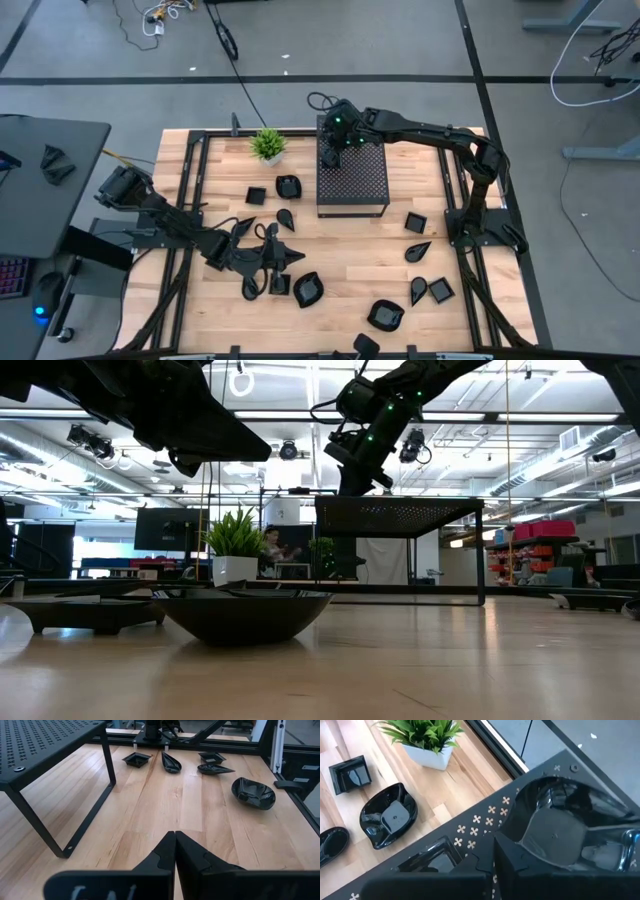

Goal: Pick & Place Mini shaped plates
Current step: Stack the leaf shaped plate on top of the leaf shaped plates on the shelf, then stack the square plate on top of the square plates on the shelf

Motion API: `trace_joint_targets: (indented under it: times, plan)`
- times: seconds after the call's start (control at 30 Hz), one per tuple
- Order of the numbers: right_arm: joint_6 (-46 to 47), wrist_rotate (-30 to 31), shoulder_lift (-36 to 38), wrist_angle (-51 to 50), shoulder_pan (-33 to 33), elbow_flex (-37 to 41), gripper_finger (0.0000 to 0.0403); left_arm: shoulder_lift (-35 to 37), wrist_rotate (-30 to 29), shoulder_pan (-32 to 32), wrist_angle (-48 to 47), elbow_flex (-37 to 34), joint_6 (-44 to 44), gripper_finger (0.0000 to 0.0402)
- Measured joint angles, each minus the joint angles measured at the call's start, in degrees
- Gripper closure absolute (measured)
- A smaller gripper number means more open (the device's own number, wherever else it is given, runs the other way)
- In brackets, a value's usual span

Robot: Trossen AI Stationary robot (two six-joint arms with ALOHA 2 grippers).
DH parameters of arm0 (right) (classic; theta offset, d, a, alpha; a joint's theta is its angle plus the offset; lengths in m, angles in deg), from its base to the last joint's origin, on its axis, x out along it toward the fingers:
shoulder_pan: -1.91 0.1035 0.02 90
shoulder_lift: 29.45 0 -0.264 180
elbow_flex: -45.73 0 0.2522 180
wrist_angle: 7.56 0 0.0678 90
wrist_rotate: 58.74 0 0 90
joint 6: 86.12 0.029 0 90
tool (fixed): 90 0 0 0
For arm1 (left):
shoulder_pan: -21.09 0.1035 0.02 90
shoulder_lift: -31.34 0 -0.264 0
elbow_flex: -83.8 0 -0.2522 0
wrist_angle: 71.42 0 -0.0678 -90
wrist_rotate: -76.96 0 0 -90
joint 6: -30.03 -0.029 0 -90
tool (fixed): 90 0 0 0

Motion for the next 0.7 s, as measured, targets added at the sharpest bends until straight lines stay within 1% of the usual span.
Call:
trace_joint_targets:
  times: [0.13, 0.27, 0.4, 0.47, 0.53, 0.7]
  plan:
    - [-0.3, 0.0, 0.4, 1.3, 0.0, 0.0, 0.0389, 0.0, 0.0, 0.0, 0.0, 0.0, 0.0, 0.0388]
    - [-1.2, 0.0, 2.7, 2.3, 0.3, 0.0, 0.0389, 0.0, 0.0, 0.0, 0.0, 0.0, 0.0, 0.0388]
    - [-2.0, 2.0, 7.0, 1.4, 3.5, 0.0, 0.0391, 0.0, 0.0, 0.0, 0.1, 0.0, 0.0, 0.0388]
    - [-1.6, 3.8, 9.4, 0.0, 7.0, 0.0, 0.0396, 0.0, 0.0, -0.1, 0.2, 0.0, 0.0, 0.0388]
    - [-1.6, 7.4, 11.3, -1.8, 12.0, 0.0, 0.0399, 0.0, 0.2, -0.5, 0.3, 0.0, 0.0, 0.0388]
    - [-1.8, 20.6, 13.3, -2.9, 28.5, 0.0, 0.0399, 0.0, 0.2, -1.7, 0.4, 0.0, 0.0, 0.0388]
